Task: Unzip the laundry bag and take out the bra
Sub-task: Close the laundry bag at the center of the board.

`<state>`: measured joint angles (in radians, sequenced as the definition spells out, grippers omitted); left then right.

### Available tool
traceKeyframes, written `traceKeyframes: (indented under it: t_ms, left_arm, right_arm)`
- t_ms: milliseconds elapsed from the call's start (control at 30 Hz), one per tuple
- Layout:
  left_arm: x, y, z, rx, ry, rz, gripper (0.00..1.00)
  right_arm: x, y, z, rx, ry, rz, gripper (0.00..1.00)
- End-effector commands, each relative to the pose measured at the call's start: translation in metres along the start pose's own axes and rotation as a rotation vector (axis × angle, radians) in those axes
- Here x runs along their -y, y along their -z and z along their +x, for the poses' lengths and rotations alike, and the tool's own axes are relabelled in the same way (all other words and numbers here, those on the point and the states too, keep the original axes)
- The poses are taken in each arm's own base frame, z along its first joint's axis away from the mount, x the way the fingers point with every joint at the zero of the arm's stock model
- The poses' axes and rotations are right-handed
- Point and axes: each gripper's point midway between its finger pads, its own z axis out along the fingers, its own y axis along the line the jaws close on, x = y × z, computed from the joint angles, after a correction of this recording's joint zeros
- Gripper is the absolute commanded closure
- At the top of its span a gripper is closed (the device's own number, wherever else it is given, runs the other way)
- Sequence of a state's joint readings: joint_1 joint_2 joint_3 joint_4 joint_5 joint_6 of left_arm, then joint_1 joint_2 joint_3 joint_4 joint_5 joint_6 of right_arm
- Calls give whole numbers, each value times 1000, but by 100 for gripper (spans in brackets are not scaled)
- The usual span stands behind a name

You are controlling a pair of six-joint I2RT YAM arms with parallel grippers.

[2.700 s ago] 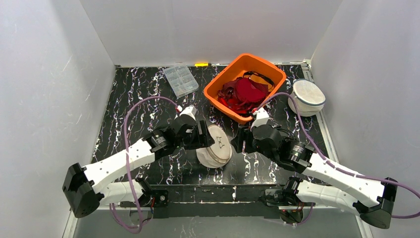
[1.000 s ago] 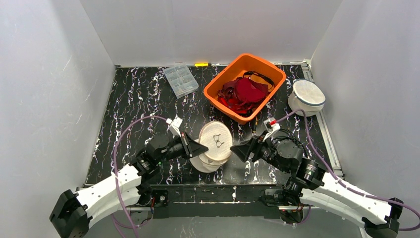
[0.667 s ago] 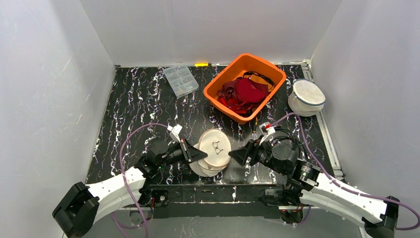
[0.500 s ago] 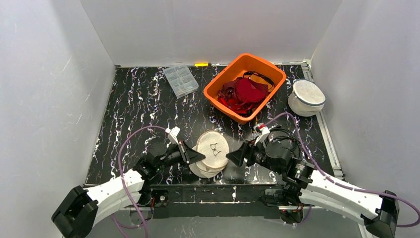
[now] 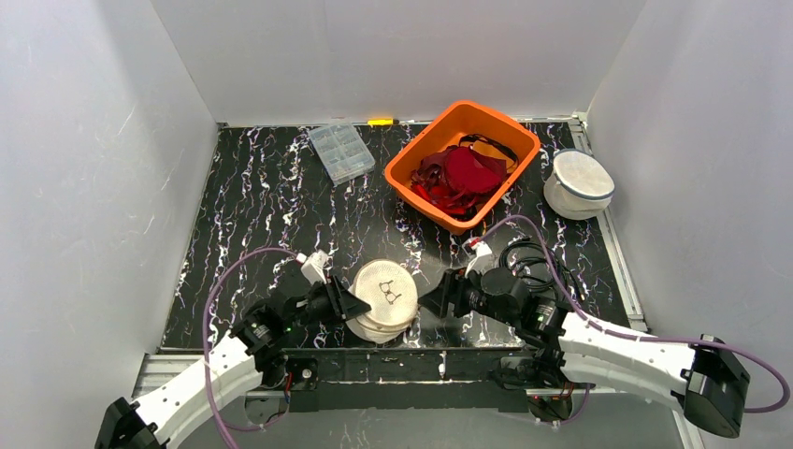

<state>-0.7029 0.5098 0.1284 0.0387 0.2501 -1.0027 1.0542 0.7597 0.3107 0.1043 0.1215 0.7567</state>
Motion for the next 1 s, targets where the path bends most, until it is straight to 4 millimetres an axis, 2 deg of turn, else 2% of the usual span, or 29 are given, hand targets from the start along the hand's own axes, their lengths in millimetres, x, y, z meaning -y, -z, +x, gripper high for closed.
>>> traceKeyframes:
  t_ms: [0, 100, 233, 533, 633, 733, 967]
  left_arm:
    - [-14, 16, -2, -10, -48, -125, 66]
    - [-13, 22, -4, -13, -68, -154, 57]
    - [-17, 32, -8, -11, -93, -216, 52]
    - [-6, 50, -15, 2, -74, -252, 49]
    - [-2, 49, -12, -8, -53, -224, 49]
    - [-6, 43, -5, -22, -29, -208, 49]
    - [-14, 27, 4, -42, 4, -170, 51]
  right_arm:
    - [-14, -4, -10, 38, -1, -59, 26]
    - [-15, -9, -11, 33, 10, -55, 26]
    - [-11, -21, -8, 6, 43, -27, 25]
    - [-8, -52, -10, -65, -6, -54, 25]
    - [-1, -59, -15, -73, -77, -89, 25]
    - [2, -67, -14, -99, -118, -122, 27]
    - [-2, -83, 6, -213, -172, -171, 38]
